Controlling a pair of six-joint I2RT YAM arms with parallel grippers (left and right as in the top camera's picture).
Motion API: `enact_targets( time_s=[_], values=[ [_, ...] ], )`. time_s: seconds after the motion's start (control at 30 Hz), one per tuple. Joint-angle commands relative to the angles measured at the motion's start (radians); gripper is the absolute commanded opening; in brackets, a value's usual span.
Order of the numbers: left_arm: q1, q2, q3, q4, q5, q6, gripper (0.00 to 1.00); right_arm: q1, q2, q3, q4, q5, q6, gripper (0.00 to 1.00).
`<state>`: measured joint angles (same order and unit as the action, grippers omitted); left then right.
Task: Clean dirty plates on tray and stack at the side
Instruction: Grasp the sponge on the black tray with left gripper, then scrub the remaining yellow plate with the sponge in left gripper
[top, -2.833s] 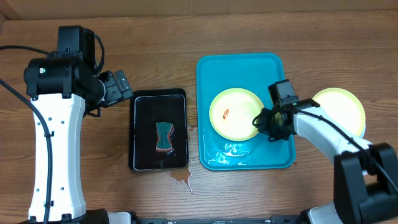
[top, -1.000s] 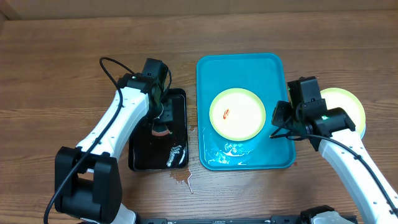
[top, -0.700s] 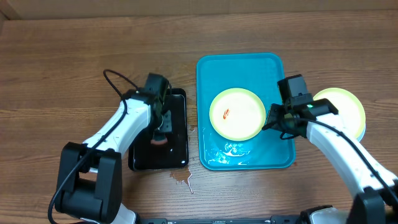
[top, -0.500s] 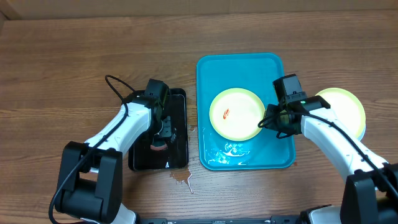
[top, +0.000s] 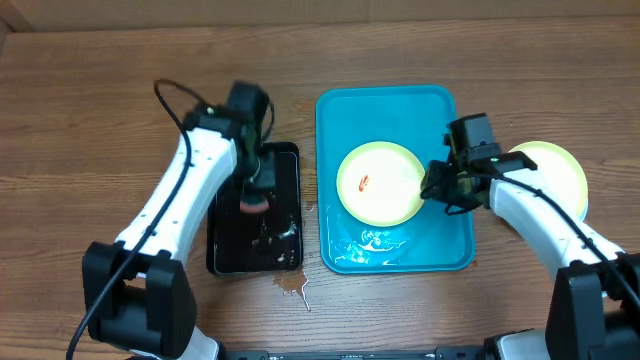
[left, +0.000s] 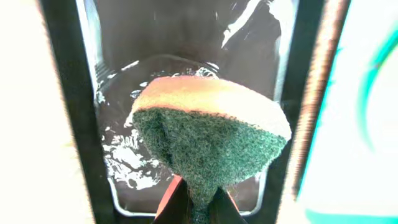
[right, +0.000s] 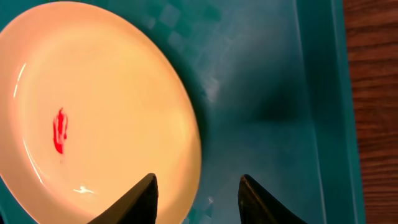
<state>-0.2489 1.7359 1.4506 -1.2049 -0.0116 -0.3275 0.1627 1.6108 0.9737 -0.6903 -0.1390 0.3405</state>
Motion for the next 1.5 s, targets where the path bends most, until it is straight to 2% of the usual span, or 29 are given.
enact_targets(
  time_s=[0.0, 0.07, 0.3, 0.5, 0.63, 0.9, 1.1, 1.37, 1.47],
  values=[
    [-0.001, -0.003, 0.111, -0.03, 0.01, 0.029, 0.04, -0.041, 0.037, -0.004, 0.006, -0.095, -0.063, 0.44],
    [-0.001, -0.003, 0.139, -0.032, 0.01, 0.029, 0.04, -0.049, 0.057, -0.004, 0.011, -0.157, -0.113, 0.44],
    [-0.001, -0.002, 0.138, -0.026, -0.01, 0.029, 0.04, -0.043, 0.143, -0.004, 0.044, -0.17, -0.113, 0.42],
    [-0.024, -0.002, 0.136, -0.02, 0.008, 0.028, 0.04, -0.043, 0.189, -0.004, 0.09, -0.115, -0.098, 0.23],
    [-0.064, -0.002, 0.136, 0.036, 0.075, 0.029, 0.04, -0.04, 0.191, -0.004, 0.09, -0.117, -0.099, 0.04],
    [-0.214, 0.029, 0.136, 0.264, 0.155, 0.017, 0.04, -0.039, 0.191, -0.004, 0.049, -0.116, -0.107, 0.04],
    [-0.339, 0.182, 0.136, 0.392, 0.171, -0.037, 0.04, -0.039, 0.191, -0.004, 0.049, -0.116, -0.106, 0.04],
    [-0.373, 0.401, 0.136, 0.516, 0.304, -0.082, 0.04, -0.039, 0.191, -0.004, 0.049, -0.116, -0.106, 0.04],
    [-0.369, 0.446, 0.136, 0.494, 0.27, -0.109, 0.04, -0.039, 0.191, -0.004, 0.049, -0.116, -0.106, 0.04]
  ],
)
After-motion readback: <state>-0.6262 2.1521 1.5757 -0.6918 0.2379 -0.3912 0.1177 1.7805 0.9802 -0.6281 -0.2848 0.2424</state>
